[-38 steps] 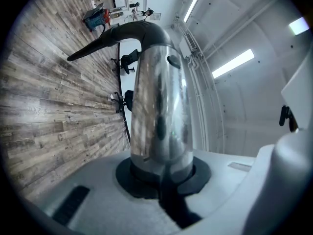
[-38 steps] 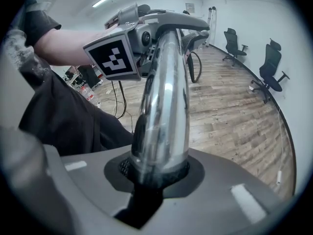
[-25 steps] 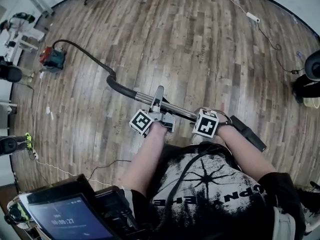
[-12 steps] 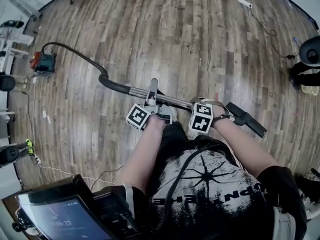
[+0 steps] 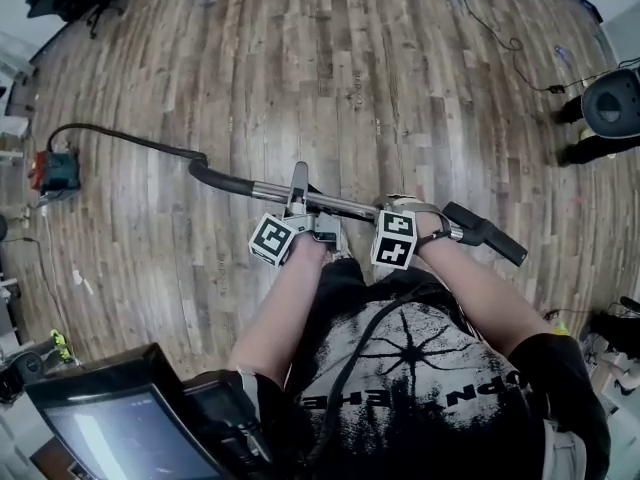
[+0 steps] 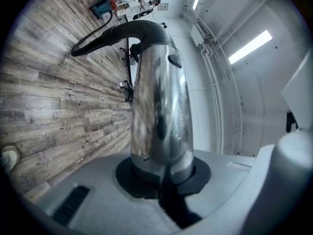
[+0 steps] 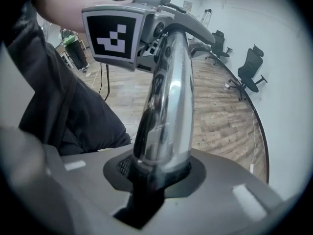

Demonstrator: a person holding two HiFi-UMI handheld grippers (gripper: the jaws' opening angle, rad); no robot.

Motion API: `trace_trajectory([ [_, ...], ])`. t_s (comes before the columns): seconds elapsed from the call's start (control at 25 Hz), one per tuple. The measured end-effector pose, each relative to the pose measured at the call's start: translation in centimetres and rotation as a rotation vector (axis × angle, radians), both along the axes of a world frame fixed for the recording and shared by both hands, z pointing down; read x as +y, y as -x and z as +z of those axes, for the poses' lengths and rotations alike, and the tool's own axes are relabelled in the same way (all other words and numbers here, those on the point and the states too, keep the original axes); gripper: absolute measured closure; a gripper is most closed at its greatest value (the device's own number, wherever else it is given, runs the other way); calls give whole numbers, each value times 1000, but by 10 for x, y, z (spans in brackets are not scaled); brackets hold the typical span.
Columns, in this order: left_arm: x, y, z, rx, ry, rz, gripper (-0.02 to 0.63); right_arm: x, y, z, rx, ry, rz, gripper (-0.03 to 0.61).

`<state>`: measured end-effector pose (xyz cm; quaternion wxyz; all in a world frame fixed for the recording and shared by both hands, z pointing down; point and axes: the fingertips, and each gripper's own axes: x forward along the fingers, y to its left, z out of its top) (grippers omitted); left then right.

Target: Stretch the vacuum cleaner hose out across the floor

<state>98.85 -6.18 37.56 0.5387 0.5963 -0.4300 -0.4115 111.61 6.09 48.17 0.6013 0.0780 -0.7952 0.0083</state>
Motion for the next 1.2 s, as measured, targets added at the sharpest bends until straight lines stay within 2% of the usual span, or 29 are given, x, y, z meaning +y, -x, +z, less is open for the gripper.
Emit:
trace_trajectory([
  [0.12,-14,3,17,-2,23,29,577,-11,2,7,5,19,46,483],
  [0.24,-25,-3,26,29,40,50,577,-15,-2,16,6,62,91,493],
  [0.52,-27,-29,45,7,71,84,575,-9,-25,28,-2,108,128,495],
  [0.64,-24,-36,59,-43,102,68,571,-8,-38,34,1,116,112,497],
  [0.72,-18,-44,71,-34,140,34,557,-8,-51,41,17,107,81,497],
  [0.8,-10,-53,84,-32,170,-5,514,-8,-65,48,30,100,48,497],
  [0.96,-3,-70,92,7,153,-40,502,-8,-85,59,31,113,-3,497],
  [1.08,-2,-83,94,31,137,-1,499,-16,-99,66,35,125,-1,497],
  [1.16,3,-93,101,19,135,50,434,-23,-111,73,47,130,20,497],
  [1.2,8,-98,105,14,136,78,439,-24,-117,77,53,131,29,497],
])
